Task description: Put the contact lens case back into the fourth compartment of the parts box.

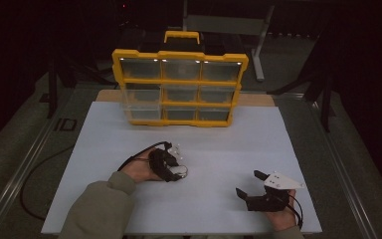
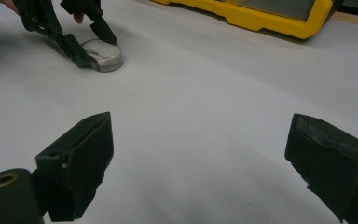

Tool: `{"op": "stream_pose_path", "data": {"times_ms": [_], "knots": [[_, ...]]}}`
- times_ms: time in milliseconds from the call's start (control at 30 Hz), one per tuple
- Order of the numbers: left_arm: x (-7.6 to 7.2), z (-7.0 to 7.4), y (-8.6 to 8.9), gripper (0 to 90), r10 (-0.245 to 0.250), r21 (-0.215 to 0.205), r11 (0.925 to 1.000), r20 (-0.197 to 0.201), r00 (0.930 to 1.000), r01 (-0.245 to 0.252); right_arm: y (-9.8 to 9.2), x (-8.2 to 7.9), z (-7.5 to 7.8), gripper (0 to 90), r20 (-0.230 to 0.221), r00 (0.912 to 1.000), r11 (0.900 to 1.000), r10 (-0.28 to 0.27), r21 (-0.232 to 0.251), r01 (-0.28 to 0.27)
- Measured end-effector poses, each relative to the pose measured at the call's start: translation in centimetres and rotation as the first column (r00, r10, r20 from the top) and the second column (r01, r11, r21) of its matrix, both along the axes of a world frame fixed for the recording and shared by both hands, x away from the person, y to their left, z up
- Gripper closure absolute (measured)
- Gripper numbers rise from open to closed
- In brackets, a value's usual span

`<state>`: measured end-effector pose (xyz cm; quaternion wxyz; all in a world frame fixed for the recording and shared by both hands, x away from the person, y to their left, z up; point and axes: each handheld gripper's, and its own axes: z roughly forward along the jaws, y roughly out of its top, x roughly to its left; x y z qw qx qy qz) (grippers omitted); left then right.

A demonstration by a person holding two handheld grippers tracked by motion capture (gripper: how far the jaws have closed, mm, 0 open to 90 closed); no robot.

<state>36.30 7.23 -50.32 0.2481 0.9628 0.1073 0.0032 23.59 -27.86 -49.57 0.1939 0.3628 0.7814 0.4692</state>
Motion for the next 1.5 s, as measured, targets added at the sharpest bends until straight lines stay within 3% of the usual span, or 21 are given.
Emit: {"op": "stream_pose_path", "data": {"times_ms": [300, 533, 900, 1167, 1500], "knots": [[-0.1, 0.3, 0.1, 49.3, 0.009, 0.016, 0.9998, -0.004, 1.0, -0.009, 0.0, 0.0, 0.0, 7.3, -0.002, 1.0, 1.0, 0.0, 0.002, 0.0], [-0.4, 1.6, 0.8, 49.3, 0.041, 0.025, 0.9988, 0.034, 0.9986, -0.042, 0.0, 0.0, 0.0, 7.3, -0.003, 1.0, 1.0, 0.0, 0.002, 0.0], [-0.4, 3.1, 2.2, 49.3, 0.104, -0.006, 0.9946, 0.049, 0.9934, -0.104, 0.1, 0.0, 0.0, 7.3, -0.006, 1.0, 1.0, -0.001, 0.002, 0.001], [-0.3, 4.2, 3.5, 49.3, 0.155, -0.02, 0.9878, 0.078, 0.9848, -0.154, 0.1, 0.0, 0.0, 7.3, -0.005, 1.0, 1.0, 0.003, 0.0, -0.003], [-0.3, 4.9, 4.3, 49.3, 0.177, -0.051, 0.9836, 0.08, 0.981, -0.173, 0.1, 0.0, 0.0, 7.3, -0.005, 1.0, 1.0, 0.005, 0.001, -0.005]]}}
